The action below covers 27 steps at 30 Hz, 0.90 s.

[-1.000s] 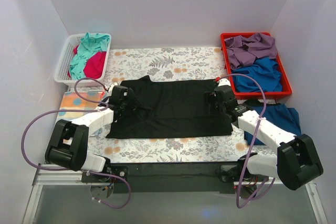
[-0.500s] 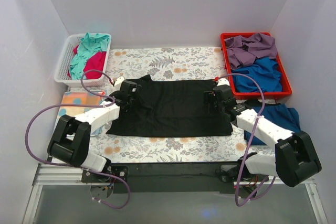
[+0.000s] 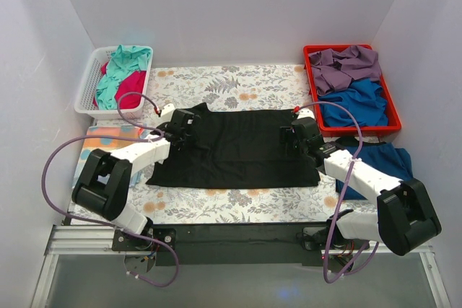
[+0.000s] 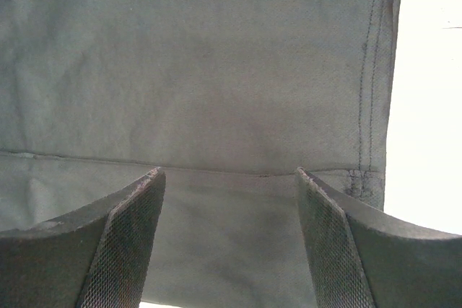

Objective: Fold and stack the t-shirts
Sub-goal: Fold the flattened tshirt in 1/3 of the way

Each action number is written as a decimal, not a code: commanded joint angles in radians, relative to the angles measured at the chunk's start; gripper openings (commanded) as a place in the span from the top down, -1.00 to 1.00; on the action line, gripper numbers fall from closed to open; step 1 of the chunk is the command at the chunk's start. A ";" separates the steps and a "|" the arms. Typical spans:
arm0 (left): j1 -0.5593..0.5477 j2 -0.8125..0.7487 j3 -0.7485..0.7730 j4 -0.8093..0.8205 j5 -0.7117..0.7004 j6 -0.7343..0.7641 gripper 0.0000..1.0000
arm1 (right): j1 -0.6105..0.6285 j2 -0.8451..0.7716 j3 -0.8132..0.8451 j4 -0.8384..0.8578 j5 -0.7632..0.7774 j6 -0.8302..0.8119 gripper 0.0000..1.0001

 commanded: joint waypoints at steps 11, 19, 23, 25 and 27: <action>-0.001 0.183 0.150 0.135 -0.050 0.076 0.02 | 0.005 -0.015 -0.021 0.040 0.046 -0.009 -0.54; 0.001 0.235 0.167 0.261 -0.031 0.181 0.02 | 0.005 -0.020 -0.029 0.036 0.054 -0.009 -0.54; -0.001 0.124 0.107 0.235 -0.068 0.144 0.01 | 0.006 -0.028 -0.030 0.036 0.060 -0.010 -0.54; 0.001 0.048 0.038 0.227 -0.067 0.109 0.00 | 0.006 -0.032 -0.035 0.033 0.060 -0.012 -0.54; -0.001 -0.080 -0.009 0.189 -0.070 0.084 0.00 | 0.005 -0.032 -0.035 0.033 0.058 -0.010 -0.54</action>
